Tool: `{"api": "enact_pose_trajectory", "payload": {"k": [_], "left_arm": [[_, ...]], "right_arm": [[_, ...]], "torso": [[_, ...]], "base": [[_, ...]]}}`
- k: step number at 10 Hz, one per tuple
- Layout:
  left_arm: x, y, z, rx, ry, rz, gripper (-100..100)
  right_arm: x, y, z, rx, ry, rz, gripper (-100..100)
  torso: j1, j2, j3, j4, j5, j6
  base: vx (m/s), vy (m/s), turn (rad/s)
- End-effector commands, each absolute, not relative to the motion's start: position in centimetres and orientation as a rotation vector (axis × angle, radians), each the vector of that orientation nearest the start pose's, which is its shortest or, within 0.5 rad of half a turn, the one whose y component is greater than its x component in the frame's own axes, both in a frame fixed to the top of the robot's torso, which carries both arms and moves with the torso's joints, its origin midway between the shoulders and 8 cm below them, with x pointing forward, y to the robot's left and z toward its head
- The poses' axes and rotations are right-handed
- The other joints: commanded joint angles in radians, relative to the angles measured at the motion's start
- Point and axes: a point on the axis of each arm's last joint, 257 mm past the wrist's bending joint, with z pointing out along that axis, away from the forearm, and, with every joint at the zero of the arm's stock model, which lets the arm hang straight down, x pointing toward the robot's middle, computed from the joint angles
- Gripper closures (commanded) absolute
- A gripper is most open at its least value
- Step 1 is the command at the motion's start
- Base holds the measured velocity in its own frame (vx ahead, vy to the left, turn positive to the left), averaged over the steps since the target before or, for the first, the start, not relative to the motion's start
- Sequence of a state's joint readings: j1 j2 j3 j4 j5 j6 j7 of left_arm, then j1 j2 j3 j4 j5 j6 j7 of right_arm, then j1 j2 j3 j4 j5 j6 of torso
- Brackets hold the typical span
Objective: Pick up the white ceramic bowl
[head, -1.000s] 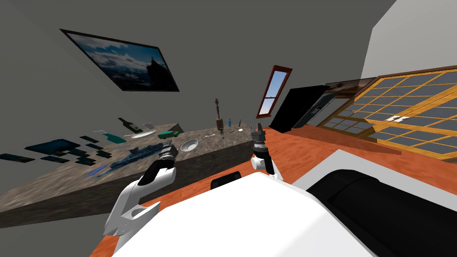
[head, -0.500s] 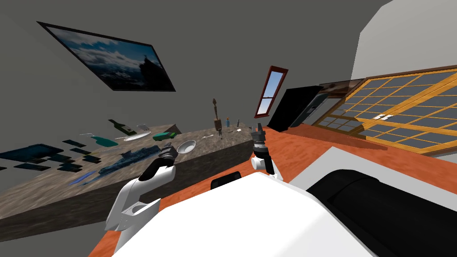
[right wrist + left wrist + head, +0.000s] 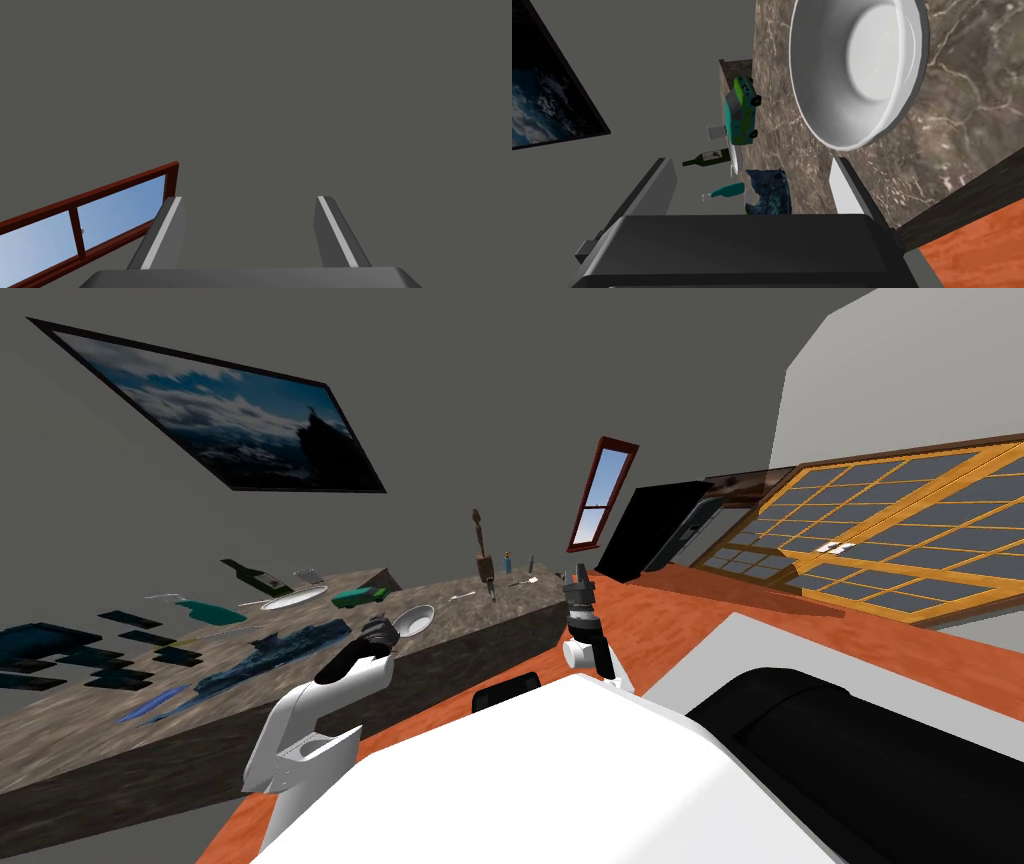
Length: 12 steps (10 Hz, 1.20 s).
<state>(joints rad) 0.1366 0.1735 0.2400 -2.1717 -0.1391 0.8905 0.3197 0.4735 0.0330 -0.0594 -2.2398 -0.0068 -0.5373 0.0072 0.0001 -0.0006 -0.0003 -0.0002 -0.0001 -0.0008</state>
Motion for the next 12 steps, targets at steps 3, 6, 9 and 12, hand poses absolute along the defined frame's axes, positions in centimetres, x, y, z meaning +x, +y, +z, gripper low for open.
{"api": "enact_pose_trajectory", "payload": {"k": [3, 6, 9, 12], "left_arm": [[43.8, 43.0, -19.9, -1.763, 1.077, -0.679, -100], [43.3, 43.2, -21.6, -1.849, 1.087, -0.64, -100], [42.6, 43.3, -22.9, -1.908, 1.099, -0.603, -100], [41.8, 43.4, -24.4, -1.987, 1.113, -0.555, -100]], "right_arm": [[34.3, -30.1, 2.3, 0.659, 0.562, 1.253, 0], [34.3, -30.1, 2.3, 0.659, 0.562, 1.253, 0], [34.3, -30.1, 2.3, 0.659, 0.562, 1.253, 0], [34.3, -30.1, 2.3, 0.659, 0.562, 1.253, 0]], "torso": [[0.0, 0.0, 0.0, 0.0, 0.0, 0.0], [0.001, 0.0, 0.0, 0.0, 0.0, 0.0], [0.001, 0.0, 0.0, 0.0, 0.0, 0.0], [0.001, 0.0, 0.0, 0.0, 0.0, 0.0]], "base": [[0.019, -0.002, -0.038], [0.022, 0.001, -0.043], [0.024, 0.002, -0.028], [0.026, 0.003, -0.037]]}}
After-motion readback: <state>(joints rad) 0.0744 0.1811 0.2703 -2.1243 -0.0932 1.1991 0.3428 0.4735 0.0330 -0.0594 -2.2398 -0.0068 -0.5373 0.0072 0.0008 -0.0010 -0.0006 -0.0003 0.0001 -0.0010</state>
